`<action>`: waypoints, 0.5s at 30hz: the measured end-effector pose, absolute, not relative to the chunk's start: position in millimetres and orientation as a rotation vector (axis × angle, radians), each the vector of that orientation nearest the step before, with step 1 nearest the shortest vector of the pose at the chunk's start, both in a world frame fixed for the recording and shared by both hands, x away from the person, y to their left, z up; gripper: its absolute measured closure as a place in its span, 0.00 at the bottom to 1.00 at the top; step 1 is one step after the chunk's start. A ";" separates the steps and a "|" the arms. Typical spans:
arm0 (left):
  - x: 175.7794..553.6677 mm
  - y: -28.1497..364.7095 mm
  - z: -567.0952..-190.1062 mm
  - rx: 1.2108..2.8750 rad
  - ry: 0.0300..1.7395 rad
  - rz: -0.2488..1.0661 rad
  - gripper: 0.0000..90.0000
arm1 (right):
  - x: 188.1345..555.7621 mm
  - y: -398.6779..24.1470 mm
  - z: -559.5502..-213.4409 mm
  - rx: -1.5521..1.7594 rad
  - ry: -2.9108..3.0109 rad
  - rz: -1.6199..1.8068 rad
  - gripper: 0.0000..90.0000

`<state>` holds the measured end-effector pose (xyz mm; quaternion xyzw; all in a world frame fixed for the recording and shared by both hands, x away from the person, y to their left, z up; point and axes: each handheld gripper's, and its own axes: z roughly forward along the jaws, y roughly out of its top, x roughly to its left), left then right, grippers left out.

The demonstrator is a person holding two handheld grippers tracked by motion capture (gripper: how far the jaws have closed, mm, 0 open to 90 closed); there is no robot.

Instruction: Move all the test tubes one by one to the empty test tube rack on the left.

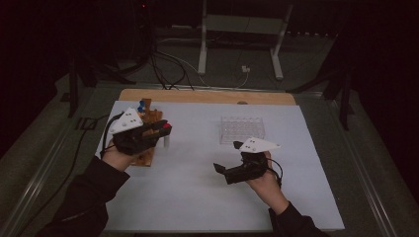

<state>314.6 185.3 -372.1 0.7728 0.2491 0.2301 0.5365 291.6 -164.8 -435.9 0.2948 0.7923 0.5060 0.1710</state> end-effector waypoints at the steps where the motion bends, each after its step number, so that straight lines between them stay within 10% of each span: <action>1: 313.8 190.1 -370.6 1.835 0.603 0.562 0.80 | 291.4 -165.0 -435.6 0.836 2.247 1.441 0.00; 15: 317.4 248.8 -373.5 1.738 0.762 0.656 0.80 | 291.1 -165.4 -434.2 0.829 2.248 1.451 0.00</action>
